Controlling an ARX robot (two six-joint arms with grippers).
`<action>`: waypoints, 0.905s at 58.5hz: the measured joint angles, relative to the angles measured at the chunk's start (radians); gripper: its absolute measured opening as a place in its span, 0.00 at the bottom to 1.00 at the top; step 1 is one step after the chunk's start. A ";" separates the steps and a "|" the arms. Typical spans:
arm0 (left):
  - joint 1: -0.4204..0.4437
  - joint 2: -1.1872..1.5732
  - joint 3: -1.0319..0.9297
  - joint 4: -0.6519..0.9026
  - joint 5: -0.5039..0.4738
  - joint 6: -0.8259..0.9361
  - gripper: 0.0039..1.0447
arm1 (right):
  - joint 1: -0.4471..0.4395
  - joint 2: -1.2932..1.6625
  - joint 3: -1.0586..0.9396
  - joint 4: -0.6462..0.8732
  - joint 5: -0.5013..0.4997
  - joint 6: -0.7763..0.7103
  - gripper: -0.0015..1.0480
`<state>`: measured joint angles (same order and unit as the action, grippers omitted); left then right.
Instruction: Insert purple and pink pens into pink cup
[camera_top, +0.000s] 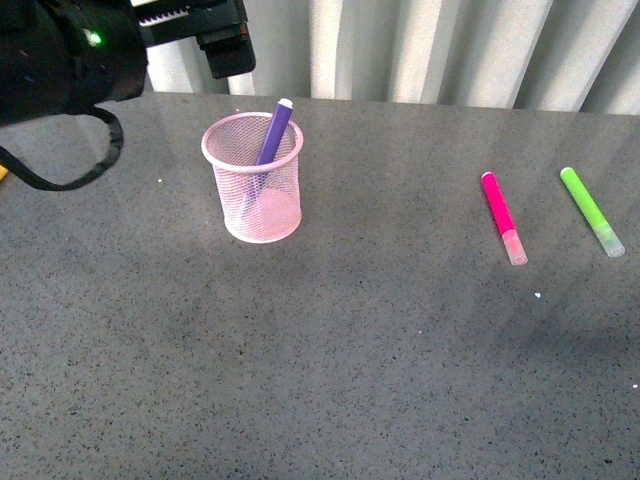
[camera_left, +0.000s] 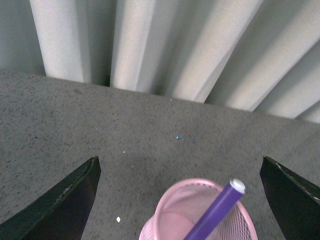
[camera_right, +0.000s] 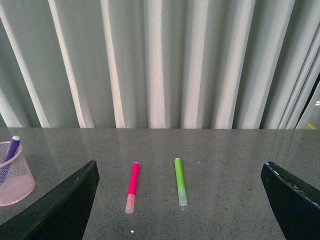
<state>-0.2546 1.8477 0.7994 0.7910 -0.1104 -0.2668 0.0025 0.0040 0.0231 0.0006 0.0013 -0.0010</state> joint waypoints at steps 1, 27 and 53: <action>0.003 -0.011 -0.002 -0.016 0.006 0.002 0.93 | 0.000 0.000 0.000 0.000 0.000 0.000 0.93; 0.051 -0.150 -0.112 0.039 -0.057 0.174 0.82 | 0.000 0.000 0.000 0.000 0.000 0.000 0.93; 0.147 -0.422 -0.544 0.367 0.010 0.252 0.04 | 0.000 0.000 0.000 0.000 0.000 0.000 0.93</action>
<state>-0.1078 1.4258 0.2550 1.1580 -0.1001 -0.0147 0.0025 0.0040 0.0231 0.0006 0.0017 -0.0010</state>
